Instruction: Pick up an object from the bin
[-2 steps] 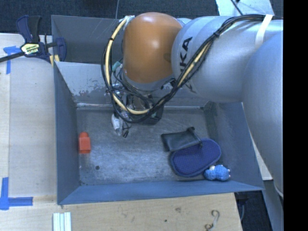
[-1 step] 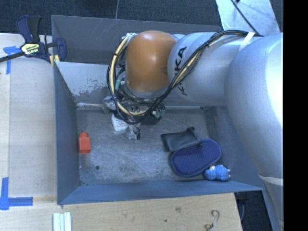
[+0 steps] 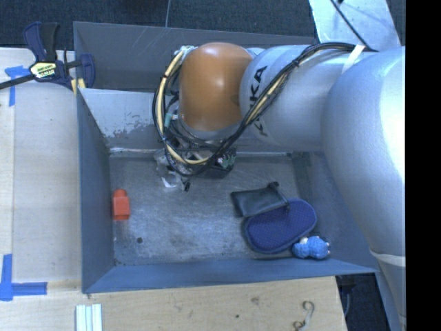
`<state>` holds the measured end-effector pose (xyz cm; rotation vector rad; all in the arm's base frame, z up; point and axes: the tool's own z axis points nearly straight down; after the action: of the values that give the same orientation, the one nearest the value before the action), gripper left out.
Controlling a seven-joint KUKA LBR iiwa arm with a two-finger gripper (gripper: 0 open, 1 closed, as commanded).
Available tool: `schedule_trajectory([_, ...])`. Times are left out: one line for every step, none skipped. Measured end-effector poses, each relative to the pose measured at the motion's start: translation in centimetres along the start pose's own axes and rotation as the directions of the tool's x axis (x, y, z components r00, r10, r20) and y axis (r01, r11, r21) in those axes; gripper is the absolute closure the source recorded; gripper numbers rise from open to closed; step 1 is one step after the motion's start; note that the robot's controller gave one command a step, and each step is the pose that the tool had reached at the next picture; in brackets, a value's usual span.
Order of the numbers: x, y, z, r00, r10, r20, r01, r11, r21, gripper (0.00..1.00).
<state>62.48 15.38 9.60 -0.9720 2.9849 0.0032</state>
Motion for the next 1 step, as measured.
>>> schedule_trajectory([0.05, -0.09, 0.02, 1.0, 0.001, -0.001, -0.001, 1.0, 0.001, 0.0])
